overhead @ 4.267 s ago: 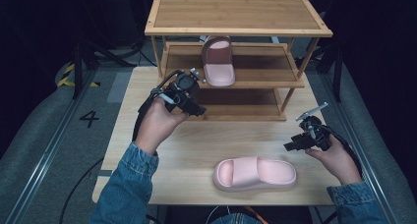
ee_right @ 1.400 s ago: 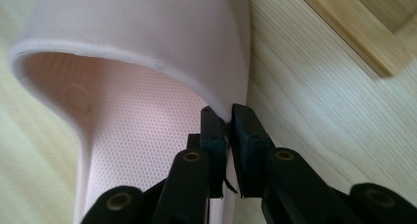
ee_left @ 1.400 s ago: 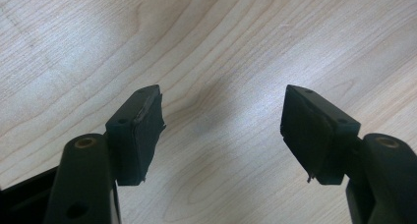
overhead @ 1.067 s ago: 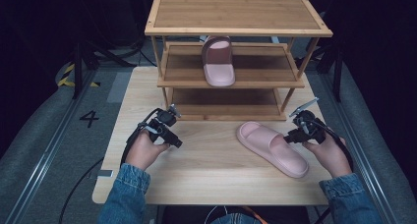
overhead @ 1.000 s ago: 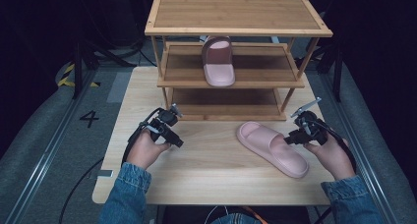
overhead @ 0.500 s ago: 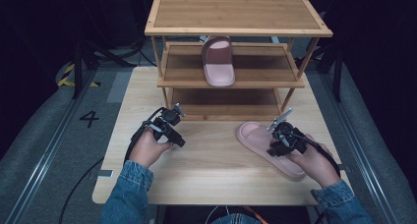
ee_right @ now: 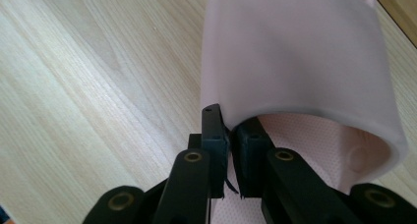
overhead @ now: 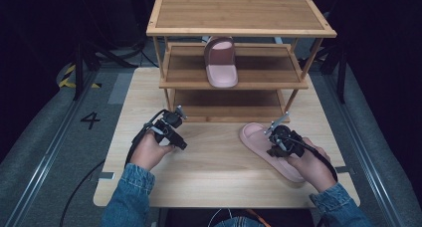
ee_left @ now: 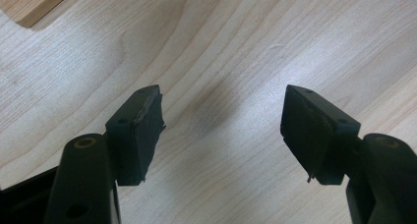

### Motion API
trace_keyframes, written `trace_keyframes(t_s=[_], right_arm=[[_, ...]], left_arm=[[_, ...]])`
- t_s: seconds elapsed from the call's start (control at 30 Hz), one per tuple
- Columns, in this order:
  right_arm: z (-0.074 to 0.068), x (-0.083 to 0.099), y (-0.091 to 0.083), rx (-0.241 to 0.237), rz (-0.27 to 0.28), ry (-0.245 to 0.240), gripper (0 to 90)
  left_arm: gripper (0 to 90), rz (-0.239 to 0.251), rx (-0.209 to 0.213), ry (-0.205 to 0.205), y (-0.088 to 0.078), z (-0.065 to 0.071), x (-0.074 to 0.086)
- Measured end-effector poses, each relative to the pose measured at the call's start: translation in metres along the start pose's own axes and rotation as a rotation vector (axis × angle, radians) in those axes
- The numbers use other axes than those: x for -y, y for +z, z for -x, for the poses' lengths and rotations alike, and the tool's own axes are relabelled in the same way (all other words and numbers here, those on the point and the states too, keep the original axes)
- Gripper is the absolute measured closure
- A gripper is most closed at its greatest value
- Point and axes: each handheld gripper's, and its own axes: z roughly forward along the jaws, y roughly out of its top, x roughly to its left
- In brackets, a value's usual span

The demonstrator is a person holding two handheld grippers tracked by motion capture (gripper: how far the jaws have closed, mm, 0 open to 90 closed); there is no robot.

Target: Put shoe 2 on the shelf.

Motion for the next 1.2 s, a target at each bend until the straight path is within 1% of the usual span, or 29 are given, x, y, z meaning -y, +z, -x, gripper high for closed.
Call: trace_keyframes(t_s=[0.1,0.13,0.27,0.33,0.37,0.4,0.43,0.47,0.53,0.57,0.6,0.67,0.73,0.8,0.83,0.9,0.93,1.0,1.03,1.07,1.1,1.13,1.2], right_arm=[[-0.001,0.0,-0.008,-0.025,0.012,-0.001,84.9],[-0.002,0.0,-0.011,-0.03,0.017,0.001,84.9],[-0.006,-0.002,-0.028,-0.048,0.044,-0.002,84.8],[-0.009,-0.003,-0.036,-0.057,0.055,-0.004,84.8],[-0.01,-0.003,-0.04,-0.062,0.061,-0.004,84.7],[-0.012,-0.004,-0.045,-0.065,0.071,-0.003,84.7],[-0.012,-0.004,-0.045,-0.065,0.071,-0.003,84.7],[-0.014,-0.005,-0.052,-0.08,0.081,-0.001,84.6],[-0.016,-0.006,-0.057,-0.082,0.086,-0.006,84.6],[-0.017,-0.007,-0.06,-0.08,0.089,-0.011,84.6],[-0.017,-0.008,-0.063,-0.079,0.092,-0.016,84.6],[-0.017,-0.01,-0.069,-0.085,0.097,-0.022,84.6],[-0.016,-0.013,-0.075,-0.08,0.097,-0.027,84.5],[-0.015,-0.016,-0.083,-0.074,0.1,-0.034,84.5],[-0.014,-0.017,-0.086,-0.066,0.101,-0.039,84.5],[-0.012,-0.02,-0.095,-0.069,0.107,-0.048,84.4],[-0.01,-0.022,-0.1,-0.062,0.106,-0.051,84.4],[-0.008,-0.026,-0.109,-0.053,0.11,-0.057,84.4],[-0.008,-0.028,-0.113,-0.044,0.11,-0.058,84.4],[-0.007,-0.03,-0.118,-0.038,0.113,-0.061,84.4],[-0.007,-0.031,-0.122,-0.042,0.117,-0.062,84.4],[-0.006,-0.033,-0.126,-0.041,0.122,-0.064,84.4],[-0.004,-0.037,-0.133,-0.033,0.126,-0.07,84.4]], left_arm=[[32.6,-0.001,-0.002,0.001,-0.001,-0.002,0.0],[32.6,-0.002,0.002,-0.006,0.0,-0.001,0.001],[32.3,-0.004,-0.004,-0.003,-0.001,-0.004,0.004],[32.2,-0.008,-0.016,-0.004,-0.001,-0.005,0.005],[31.7,-0.012,-0.024,-0.011,-0.002,-0.006,0.006],[30.8,-0.003,-0.034,-0.023,-0.002,-0.007,0.007],[29.8,-0.003,-0.034,-0.023,-0.002,-0.007,0.007],[28.3,-0.011,-0.039,-0.032,-0.003,-0.011,0.008],[25.3,-0.008,-0.048,-0.048,-0.003,-0.012,0.009],[24.2,-0.016,-0.058,-0.041,-0.003,-0.014,0.01],[22.2,-0.026,-0.07,-0.053,-0.003,-0.013,0.01],[17.8,-0.039,-0.096,-0.041,-0.002,-0.012,0.011],[18.3,-0.039,-0.093,-0.04,-0.002,-0.012,0.011],[17.7,-0.044,-0.1,-0.032,-0.002,-0.013,0.011],[17.6,-0.047,-0.103,-0.034,-0.002,-0.014,0.012],[17.9,-0.051,-0.125,-0.038,-0.003,-0.015,0.012],[18.4,-0.05,-0.129,-0.046,-0.003,-0.015,0.013],[19.9,-0.046,-0.137,-0.043,-0.004,-0.017,0.013],[18.2,-0.048,-0.144,-0.041,-0.004,-0.017,0.013],[18.3,-0.05,-0.141,-0.042,-0.004,-0.018,0.013],[19.6,-0.053,-0.141,-0.048,-0.004,-0.018,0.013],[19.1,-0.056,-0.153,-0.044,-0.004,-0.018,0.014],[18.4,-0.054,-0.158,-0.056,-0.005,-0.019,0.015]])
